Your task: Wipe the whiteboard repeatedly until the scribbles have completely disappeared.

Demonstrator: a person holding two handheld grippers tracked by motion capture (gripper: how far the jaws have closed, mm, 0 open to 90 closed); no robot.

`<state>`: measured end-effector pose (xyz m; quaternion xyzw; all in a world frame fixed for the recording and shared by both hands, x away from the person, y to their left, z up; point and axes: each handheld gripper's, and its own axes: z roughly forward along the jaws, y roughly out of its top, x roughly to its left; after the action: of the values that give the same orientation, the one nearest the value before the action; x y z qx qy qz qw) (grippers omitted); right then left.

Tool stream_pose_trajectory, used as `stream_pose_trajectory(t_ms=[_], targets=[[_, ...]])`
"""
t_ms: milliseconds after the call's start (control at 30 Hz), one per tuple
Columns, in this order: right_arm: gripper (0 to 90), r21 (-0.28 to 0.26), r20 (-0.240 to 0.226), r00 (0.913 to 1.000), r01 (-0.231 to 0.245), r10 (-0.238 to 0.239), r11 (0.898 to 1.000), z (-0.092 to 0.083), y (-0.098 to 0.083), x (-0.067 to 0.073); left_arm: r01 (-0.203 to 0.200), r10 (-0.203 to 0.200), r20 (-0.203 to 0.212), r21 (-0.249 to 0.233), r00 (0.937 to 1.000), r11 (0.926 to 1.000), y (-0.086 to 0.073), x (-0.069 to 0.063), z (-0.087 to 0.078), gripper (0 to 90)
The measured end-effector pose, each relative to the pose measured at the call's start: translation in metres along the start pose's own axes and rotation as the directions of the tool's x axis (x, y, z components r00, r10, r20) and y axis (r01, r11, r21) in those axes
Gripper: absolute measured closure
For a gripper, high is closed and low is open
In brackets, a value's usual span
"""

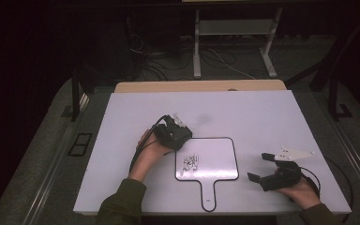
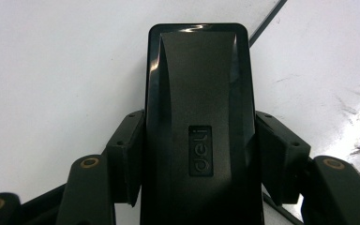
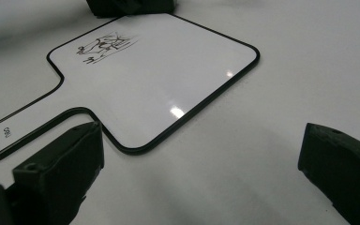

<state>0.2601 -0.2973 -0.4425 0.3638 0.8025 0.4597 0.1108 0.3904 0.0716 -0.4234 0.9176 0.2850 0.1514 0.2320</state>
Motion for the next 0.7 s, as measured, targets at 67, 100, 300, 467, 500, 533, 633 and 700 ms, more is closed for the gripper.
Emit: stream_pose_trajectory(t_ms=[67,100,300,467,500,533,633,700], targets=[[0.0,0.000,0.000,1.0000,-0.001,0.001,1.000,0.000,0.000,0.000,-0.017,0.017,0.013,0.007,0.9998,0.9998,0.001,-0.004,0.000,39.6],[0.0,0.001,0.000,1.0000,0.000,0.000,1.000,0.000,0.000,0.000,-0.023,0.023,0.016,0.006,0.9996,0.9997,0.002,-0.006,-0.001,39.5],[0.0,0.003,-0.002,1.0000,0.002,-0.002,1.000,0.001,0.000,0.001,-0.076,0.075,0.098,0.001,0.9923,0.9971,0.010,-0.026,0.001,39.6],[0.0,0.002,0.001,1.0000,0.000,0.000,1.000,0.000,0.000,0.000,-0.083,0.083,0.075,-0.008,0.9937,0.9965,0.013,-0.026,0.003,39.5],[0.0,0.000,0.001,1.0000,0.001,-0.001,1.000,0.000,0.000,0.000,-0.077,0.077,0.067,-0.007,0.9948,0.9970,0.012,-0.023,0.003,39.6],[0.0,-0.002,0.000,1.0000,0.001,-0.001,1.000,0.000,0.000,0.000,-0.064,0.064,0.052,-0.005,0.9966,0.9980,0.011,-0.020,0.003,39.5],[0.0,-0.002,0.001,1.0000,0.001,-0.001,1.000,0.000,0.000,0.000,-0.037,0.037,0.038,-0.001,0.9986,0.9993,0.006,-0.012,0.001,39.5],[0.0,-0.002,0.001,1.0000,0.001,-0.001,1.000,0.000,0.000,0.000,-0.033,0.033,0.042,0.000,0.9986,0.9995,0.005,-0.010,0.001,39.5]])
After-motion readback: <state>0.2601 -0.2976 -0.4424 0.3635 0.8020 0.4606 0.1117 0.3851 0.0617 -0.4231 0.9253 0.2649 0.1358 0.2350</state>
